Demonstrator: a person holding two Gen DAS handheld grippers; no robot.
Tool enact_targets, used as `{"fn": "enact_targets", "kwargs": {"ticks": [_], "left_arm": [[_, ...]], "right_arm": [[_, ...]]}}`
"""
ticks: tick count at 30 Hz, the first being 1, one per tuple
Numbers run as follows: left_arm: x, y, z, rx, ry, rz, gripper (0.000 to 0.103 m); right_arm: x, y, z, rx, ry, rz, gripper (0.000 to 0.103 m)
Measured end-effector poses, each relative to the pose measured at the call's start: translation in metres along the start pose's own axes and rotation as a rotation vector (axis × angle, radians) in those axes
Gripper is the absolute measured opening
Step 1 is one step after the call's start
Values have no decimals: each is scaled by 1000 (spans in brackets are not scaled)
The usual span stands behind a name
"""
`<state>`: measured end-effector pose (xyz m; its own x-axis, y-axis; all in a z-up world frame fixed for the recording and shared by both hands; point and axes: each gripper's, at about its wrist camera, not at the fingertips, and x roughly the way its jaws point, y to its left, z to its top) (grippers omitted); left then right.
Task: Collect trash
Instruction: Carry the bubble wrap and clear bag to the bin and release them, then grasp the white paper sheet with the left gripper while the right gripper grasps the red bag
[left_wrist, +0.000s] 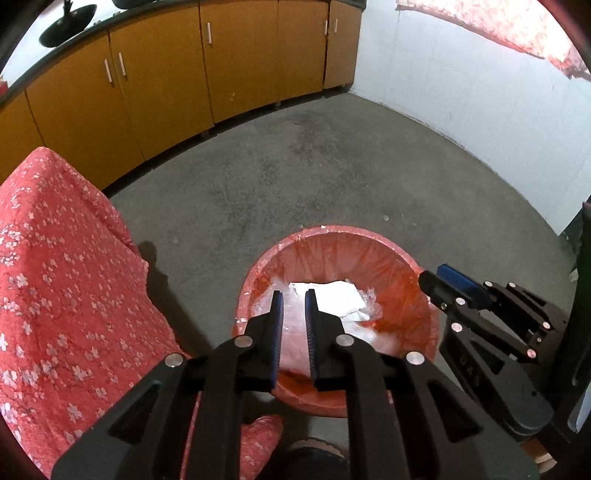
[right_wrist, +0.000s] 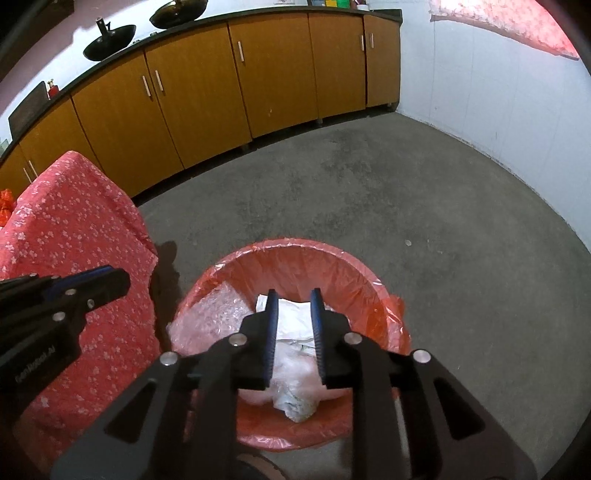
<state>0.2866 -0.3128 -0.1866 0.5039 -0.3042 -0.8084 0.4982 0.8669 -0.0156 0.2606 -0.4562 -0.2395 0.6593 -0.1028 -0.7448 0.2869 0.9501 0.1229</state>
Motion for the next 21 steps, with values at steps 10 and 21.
{"fn": "enact_targets", "kwargs": {"ticks": [10,21], "left_arm": [[-71,44,18,-144,-144,-15,26],[-173,207,-13,-338,-301,269,36]], "right_arm": [[-39,25,28,-54,-92,22,28],[-91,176,90,-201,-196,264,39]]}}
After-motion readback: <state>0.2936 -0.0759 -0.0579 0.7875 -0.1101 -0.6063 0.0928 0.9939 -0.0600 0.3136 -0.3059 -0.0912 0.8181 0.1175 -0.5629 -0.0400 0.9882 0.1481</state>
